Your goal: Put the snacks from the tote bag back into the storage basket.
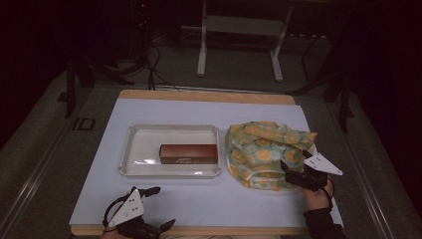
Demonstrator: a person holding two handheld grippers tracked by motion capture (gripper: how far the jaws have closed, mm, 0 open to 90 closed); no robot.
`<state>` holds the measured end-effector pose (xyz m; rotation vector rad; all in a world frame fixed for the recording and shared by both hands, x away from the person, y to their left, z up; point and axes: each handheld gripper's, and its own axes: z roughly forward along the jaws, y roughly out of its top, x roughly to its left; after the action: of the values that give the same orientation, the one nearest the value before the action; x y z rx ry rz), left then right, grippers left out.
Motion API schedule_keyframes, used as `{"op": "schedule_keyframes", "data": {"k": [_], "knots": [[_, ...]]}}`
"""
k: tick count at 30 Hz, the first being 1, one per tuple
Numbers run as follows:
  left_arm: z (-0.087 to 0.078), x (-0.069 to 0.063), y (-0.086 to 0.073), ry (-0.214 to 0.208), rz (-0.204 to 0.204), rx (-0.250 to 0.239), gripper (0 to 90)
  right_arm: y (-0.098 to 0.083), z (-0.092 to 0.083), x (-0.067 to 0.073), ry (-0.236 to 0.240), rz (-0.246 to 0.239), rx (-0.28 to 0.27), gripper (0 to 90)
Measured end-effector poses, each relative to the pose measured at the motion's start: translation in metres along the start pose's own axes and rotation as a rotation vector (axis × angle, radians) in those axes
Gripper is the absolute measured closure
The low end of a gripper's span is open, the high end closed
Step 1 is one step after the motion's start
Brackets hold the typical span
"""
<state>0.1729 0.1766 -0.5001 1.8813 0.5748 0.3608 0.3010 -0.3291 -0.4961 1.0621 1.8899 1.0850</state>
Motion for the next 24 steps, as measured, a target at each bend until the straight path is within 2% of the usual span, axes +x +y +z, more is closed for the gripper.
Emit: {"op": "schedule_keyframes", "data": {"k": [13, 24], "knots": [[-0.0002, 0.0003, -0.0002, 0.001, 0.001, 0.002, 0.0, -0.0021, 0.0003, -0.0025, -0.009, 0.023, -0.007, 11.1], [-0.0004, 0.0003, -0.0003, 0.002, 0.001, 0.002, 0.0, -0.0021, 0.0003, -0.0017, 0.013, 0.037, -0.009, 11.2]]}}
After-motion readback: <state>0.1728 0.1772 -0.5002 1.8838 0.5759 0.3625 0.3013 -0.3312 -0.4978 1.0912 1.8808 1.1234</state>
